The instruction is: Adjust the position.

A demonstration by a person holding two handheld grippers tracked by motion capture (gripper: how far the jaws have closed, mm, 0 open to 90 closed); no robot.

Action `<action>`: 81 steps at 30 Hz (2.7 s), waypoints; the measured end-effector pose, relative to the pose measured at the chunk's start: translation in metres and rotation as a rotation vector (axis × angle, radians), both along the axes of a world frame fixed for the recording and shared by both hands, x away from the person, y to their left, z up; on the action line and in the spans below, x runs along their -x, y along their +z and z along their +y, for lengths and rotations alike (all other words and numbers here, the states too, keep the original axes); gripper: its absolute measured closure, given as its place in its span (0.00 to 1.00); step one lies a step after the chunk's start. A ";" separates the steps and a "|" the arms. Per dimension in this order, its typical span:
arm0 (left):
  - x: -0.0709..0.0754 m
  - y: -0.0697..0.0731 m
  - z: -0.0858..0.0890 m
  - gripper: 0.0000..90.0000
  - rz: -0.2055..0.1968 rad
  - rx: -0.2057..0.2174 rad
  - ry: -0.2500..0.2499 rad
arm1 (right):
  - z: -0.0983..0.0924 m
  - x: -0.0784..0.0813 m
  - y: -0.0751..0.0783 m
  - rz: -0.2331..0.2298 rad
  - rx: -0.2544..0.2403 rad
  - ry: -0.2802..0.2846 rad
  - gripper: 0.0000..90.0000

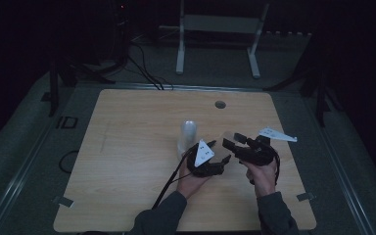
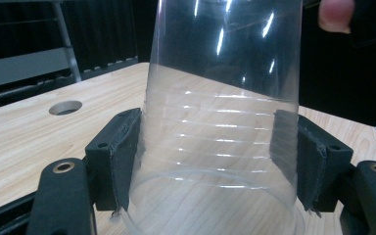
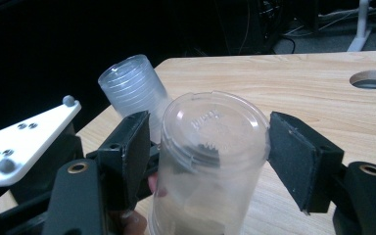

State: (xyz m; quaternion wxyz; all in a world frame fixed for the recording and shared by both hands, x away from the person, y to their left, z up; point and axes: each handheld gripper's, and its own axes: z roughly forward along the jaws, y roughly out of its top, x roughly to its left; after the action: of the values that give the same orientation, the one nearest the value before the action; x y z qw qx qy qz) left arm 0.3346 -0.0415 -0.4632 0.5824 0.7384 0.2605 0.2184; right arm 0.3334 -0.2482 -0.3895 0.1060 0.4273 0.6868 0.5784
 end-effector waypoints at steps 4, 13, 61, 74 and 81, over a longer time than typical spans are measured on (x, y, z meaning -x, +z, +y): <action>0.000 0.001 0.002 0.32 0.002 -0.007 0.001 | -0.002 0.003 -0.001 -0.003 0.005 0.005 0.37; 0.002 0.004 0.008 0.33 0.002 -0.019 0.001 | -0.011 0.011 -0.002 -0.008 0.030 0.016 0.38; 0.002 0.024 0.033 0.34 0.071 -0.175 -0.100 | -0.013 0.022 -0.007 -0.045 0.448 0.072 0.42; 0.001 0.026 0.033 0.33 0.074 -0.226 -0.132 | -0.013 0.023 0.000 -0.068 0.544 0.089 0.44; 0.001 0.027 0.031 0.33 0.066 -0.250 -0.145 | -0.013 0.022 0.006 -0.072 0.607 0.116 0.45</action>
State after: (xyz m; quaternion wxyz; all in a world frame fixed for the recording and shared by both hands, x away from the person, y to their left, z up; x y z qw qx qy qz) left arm 0.3336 -0.0108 -0.4358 0.4911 0.8288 0.1963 0.1823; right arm 0.3114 -0.2609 -0.3835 0.2200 0.3155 0.8470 0.3669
